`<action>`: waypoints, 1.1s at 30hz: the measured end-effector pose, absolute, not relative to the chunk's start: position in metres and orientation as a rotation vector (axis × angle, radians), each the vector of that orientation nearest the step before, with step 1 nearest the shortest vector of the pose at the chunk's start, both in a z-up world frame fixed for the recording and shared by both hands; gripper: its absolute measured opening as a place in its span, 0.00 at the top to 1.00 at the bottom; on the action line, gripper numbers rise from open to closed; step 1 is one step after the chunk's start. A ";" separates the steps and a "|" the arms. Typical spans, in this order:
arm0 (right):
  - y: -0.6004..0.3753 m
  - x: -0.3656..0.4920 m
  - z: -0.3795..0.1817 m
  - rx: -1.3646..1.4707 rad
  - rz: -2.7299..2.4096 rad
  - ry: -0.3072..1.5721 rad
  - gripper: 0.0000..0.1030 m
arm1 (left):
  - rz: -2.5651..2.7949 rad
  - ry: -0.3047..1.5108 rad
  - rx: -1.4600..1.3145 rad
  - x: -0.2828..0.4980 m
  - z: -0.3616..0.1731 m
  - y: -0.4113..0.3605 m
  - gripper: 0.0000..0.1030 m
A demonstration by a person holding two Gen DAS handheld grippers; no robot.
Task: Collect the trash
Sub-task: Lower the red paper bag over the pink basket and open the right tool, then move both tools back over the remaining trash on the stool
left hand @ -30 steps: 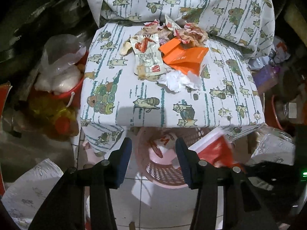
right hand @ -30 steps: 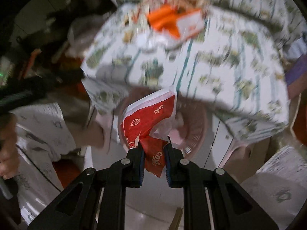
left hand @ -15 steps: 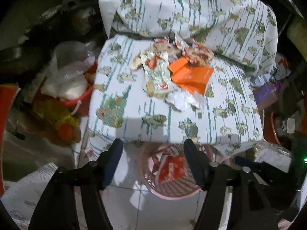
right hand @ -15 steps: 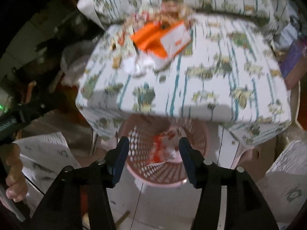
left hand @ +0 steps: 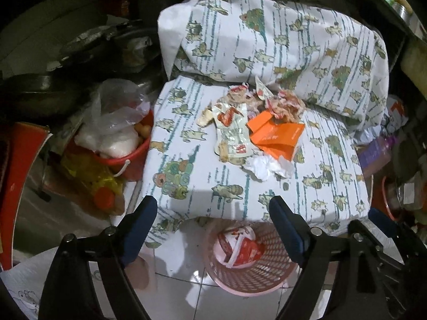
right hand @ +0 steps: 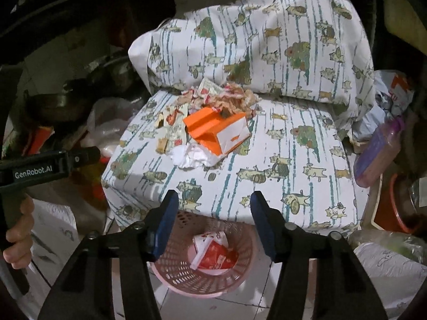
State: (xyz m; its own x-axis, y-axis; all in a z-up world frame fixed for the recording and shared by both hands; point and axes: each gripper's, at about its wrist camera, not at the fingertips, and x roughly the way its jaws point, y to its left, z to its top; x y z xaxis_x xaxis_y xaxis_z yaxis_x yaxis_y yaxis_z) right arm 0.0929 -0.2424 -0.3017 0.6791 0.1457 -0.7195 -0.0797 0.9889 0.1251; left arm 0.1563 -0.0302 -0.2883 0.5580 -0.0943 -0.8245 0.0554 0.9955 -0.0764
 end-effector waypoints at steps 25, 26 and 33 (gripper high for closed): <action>-0.280 0.181 -0.123 0.126 0.059 0.692 0.34 | -0.111 0.742 0.018 0.237 -0.171 -0.028 0.00; -0.282 0.187 -0.124 0.143 0.060 0.687 0.33 | -0.109 0.747 0.022 0.242 -0.174 -0.028 0.00; -0.299 0.236 -0.183 0.275 0.069 0.786 0.32 | -0.103 0.829 0.087 0.280 -0.228 -0.035 0.00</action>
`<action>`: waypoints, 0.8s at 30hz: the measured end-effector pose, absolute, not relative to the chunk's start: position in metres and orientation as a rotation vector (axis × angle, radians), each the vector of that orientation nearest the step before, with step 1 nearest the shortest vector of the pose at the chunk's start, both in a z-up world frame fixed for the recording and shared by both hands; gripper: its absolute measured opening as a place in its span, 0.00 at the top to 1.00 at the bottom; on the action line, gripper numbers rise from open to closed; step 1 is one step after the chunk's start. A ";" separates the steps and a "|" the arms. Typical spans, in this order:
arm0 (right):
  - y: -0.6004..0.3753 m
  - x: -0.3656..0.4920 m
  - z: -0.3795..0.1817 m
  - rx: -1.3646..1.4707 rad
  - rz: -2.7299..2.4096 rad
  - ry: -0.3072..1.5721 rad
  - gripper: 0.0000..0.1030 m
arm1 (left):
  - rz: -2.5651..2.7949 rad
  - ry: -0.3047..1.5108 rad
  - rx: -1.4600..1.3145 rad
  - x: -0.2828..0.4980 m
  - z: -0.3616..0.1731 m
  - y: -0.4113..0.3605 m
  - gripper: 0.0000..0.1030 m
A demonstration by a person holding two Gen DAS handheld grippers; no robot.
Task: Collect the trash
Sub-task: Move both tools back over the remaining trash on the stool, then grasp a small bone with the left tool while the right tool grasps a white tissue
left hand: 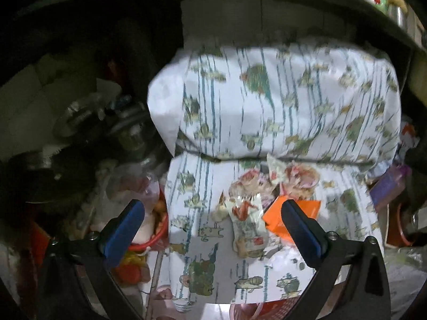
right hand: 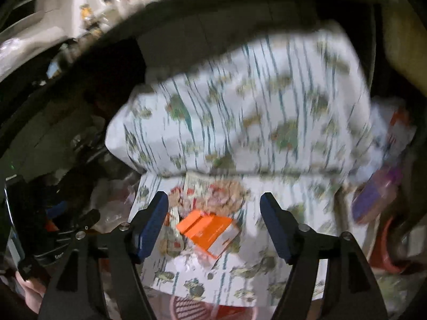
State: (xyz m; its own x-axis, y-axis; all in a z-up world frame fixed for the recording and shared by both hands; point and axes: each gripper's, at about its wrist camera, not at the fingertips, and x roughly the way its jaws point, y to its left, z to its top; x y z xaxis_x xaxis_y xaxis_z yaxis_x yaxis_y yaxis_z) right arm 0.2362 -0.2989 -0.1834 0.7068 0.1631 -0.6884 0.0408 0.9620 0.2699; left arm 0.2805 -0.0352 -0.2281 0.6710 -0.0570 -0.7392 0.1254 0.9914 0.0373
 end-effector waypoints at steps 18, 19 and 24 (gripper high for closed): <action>-0.318 0.292 -0.299 0.466 0.075 1.192 0.32 | -0.247 1.269 0.052 0.345 -0.368 -0.069 0.67; -0.316 0.292 -0.299 0.456 0.076 1.194 0.32 | -0.246 1.292 0.051 0.345 -0.374 -0.069 0.70; -0.311 0.290 -0.295 0.389 0.086 1.199 0.32 | -0.288 1.382 0.010 0.348 -0.395 -0.073 0.75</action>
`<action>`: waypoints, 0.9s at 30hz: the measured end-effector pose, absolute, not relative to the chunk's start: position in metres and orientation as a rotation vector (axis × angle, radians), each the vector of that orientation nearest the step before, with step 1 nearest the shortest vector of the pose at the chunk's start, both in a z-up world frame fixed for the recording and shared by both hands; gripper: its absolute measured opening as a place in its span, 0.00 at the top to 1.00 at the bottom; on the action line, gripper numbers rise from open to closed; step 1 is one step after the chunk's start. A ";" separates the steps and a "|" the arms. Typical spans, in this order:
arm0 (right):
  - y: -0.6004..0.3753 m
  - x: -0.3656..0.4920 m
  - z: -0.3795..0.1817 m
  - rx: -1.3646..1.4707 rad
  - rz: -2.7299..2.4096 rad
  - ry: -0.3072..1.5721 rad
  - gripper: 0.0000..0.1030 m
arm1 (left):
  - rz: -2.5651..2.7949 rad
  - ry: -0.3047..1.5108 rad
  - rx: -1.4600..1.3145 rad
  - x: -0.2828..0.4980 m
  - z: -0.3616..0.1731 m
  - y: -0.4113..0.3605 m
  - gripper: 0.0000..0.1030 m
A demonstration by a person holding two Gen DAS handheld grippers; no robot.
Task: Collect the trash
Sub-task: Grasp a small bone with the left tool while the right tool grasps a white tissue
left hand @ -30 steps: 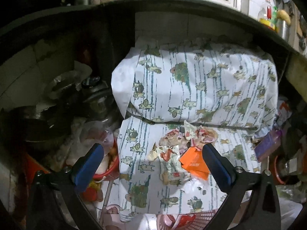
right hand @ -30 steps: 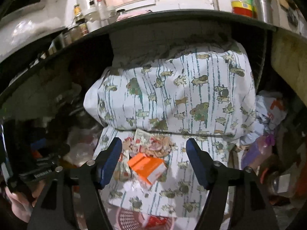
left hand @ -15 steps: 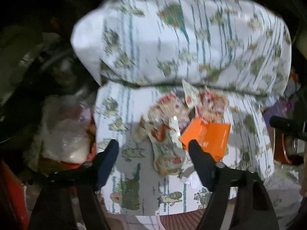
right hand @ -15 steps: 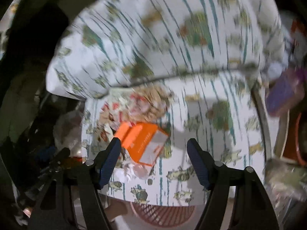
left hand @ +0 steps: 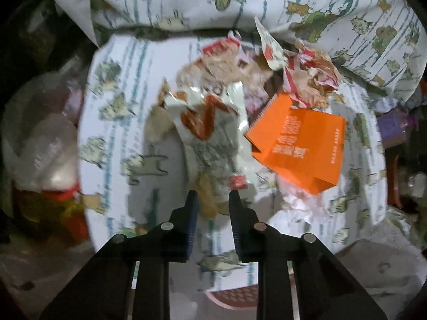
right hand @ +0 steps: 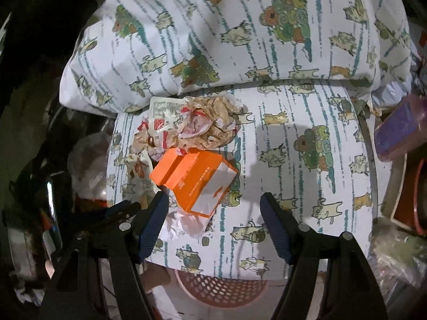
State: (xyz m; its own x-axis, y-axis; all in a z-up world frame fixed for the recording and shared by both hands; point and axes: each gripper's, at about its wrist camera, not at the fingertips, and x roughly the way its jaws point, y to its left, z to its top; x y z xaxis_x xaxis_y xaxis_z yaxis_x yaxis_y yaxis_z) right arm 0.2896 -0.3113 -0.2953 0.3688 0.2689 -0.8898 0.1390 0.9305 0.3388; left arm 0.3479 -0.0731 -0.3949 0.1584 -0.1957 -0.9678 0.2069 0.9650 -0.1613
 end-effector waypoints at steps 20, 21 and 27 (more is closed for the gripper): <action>-0.294 0.282 -0.306 0.300 0.116 1.234 0.32 | -0.229 1.396 -0.029 0.348 -0.402 -0.067 0.91; -0.292 0.282 -0.309 0.301 0.121 1.241 0.32 | -0.227 1.393 -0.020 0.346 -0.396 -0.068 0.91; -0.269 0.280 -0.332 0.223 0.128 1.301 0.37 | -0.195 1.367 0.012 0.327 -0.366 -0.061 0.91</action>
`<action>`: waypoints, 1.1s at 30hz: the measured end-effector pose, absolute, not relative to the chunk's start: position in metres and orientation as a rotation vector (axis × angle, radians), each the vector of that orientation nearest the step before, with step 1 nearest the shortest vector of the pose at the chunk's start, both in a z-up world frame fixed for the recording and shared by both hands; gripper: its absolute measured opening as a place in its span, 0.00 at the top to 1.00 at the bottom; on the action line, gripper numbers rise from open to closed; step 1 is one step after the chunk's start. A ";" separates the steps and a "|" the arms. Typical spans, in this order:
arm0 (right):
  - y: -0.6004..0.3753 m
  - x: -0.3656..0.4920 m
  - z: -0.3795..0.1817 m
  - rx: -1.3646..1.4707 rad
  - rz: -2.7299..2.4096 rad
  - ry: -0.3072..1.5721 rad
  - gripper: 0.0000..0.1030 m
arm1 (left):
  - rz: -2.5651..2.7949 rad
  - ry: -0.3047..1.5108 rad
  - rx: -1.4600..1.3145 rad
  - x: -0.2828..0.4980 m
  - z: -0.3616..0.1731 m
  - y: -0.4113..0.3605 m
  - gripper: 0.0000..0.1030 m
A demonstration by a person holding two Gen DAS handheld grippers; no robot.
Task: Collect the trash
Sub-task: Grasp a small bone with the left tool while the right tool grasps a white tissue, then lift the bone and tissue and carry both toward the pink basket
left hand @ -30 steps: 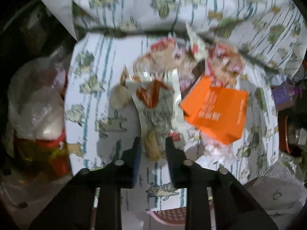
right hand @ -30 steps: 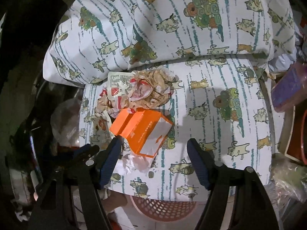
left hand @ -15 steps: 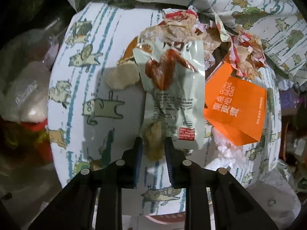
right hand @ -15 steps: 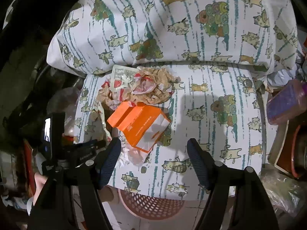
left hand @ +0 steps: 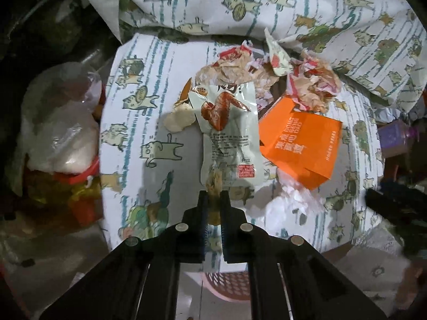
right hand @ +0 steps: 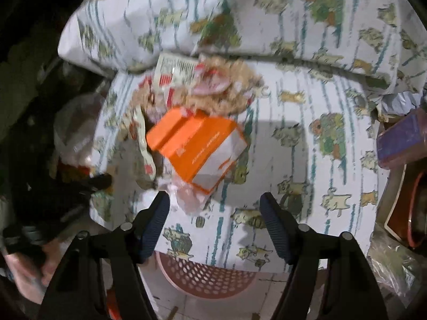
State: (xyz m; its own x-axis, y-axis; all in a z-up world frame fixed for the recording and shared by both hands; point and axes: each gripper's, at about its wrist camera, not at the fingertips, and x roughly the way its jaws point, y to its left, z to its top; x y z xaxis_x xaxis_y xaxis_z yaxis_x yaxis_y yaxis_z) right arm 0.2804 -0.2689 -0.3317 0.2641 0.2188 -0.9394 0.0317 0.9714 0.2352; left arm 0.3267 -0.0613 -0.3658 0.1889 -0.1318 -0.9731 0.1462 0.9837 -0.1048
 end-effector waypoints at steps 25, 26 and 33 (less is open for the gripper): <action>-0.223 0.271 -0.350 0.258 0.229 1.325 0.99 | -0.195 1.139 -0.038 0.312 -0.284 -0.031 0.91; -0.224 0.268 -0.342 0.260 0.238 1.297 0.99 | -0.199 1.128 -0.042 0.310 -0.281 -0.030 0.91; -0.242 0.254 -0.292 0.260 0.269 1.088 0.99 | -0.206 0.996 -0.071 0.298 -0.255 -0.021 0.91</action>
State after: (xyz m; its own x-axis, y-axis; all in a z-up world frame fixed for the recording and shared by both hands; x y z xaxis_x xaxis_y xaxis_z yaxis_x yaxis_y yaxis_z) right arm 0.2540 -0.2425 -0.2916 0.4380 0.3395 -0.8324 -0.0869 0.9376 0.3367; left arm 0.2982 -0.0212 -0.2548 0.5261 -0.2045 -0.8255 0.1398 0.9782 -0.1533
